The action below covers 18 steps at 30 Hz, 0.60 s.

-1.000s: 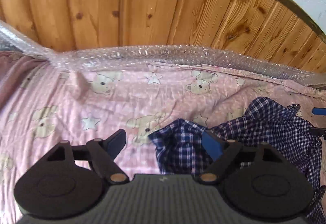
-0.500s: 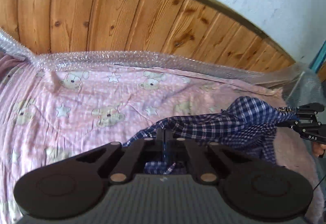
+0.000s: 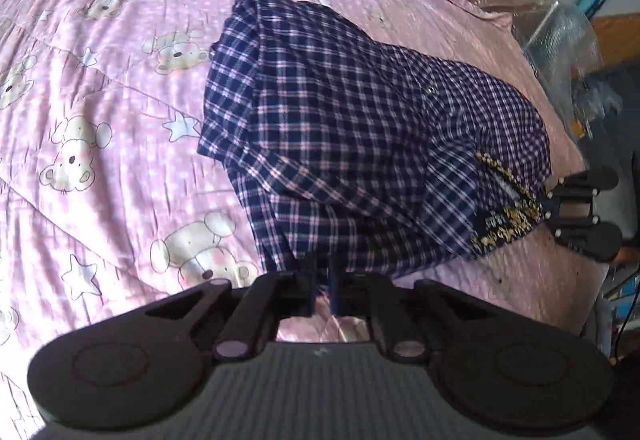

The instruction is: Fold clothes

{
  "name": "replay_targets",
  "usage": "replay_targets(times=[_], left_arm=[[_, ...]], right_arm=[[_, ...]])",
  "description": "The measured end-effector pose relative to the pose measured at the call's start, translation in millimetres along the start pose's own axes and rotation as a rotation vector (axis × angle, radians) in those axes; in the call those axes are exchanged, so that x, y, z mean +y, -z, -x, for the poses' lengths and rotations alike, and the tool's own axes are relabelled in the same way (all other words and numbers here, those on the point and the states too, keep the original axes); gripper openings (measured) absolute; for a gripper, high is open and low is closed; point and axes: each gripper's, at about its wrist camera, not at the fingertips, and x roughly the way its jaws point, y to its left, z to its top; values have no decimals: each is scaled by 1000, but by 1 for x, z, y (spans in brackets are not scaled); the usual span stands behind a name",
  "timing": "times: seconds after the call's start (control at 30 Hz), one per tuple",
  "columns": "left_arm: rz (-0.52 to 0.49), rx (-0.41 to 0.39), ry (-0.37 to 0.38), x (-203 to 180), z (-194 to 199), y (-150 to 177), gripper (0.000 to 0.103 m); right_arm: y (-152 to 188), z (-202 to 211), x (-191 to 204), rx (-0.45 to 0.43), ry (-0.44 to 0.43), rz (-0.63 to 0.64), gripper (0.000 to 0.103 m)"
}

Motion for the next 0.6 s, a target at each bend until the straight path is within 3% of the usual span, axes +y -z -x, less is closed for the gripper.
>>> replay_targets(times=[0.03, 0.07, 0.1, 0.17, 0.2, 0.27, 0.3, 0.33, 0.37, 0.4, 0.43, 0.47, 0.5, 0.53, 0.6], left_arm=[[9, -27, 1, 2, 7, -4, 13], [17, -54, 2, 5, 15, -8, 17], [26, -82, 4, 7, 22, -11, 20], [43, -136, 6, 11, 37, -19, 44], [51, -163, 7, 14, 44, -23, 52], [98, -233, -21, 20, 48, -38, 81], [136, -255, -59, 24, 41, -49, 84], [170, -262, -89, 27, 28, -58, 86], [193, -247, -107, 33, 13, -66, 86], [214, -215, -126, 38, -3, -71, 84], [228, -175, -135, 41, -19, -75, 74], [224, -138, -114, 41, -30, -78, 48], [207, -112, -89, 37, -35, -79, 27], [184, -102, -73, 30, -33, -79, 6], [126, -103, -66, 16, -21, -73, 5]], right_arm=[[2, 8, -5, 2, -11, -18, 1], [4, 15, -11, 3, -23, -36, 14], [6, 23, -16, 5, -34, -54, 16], [10, 38, -27, 8, -57, -91, 22], [12, 45, -39, -16, -65, -172, 22], [19, 61, -68, -97, -92, -395, 29], [24, 63, -81, -142, -102, -519, 34], [28, 63, -94, -183, -108, -641, 53], [30, 56, -103, -197, -108, -729, 63], [32, 47, -111, -202, -107, -809, 63], [34, 37, -115, -196, -116, -863, 58], [35, 27, -118, -190, -137, -893, 47], [34, 22, -119, -187, -147, -897, 32], [33, 19, -119, -183, -153, -894, 2], [28, 32, -121, -203, -105, -840, 1]])
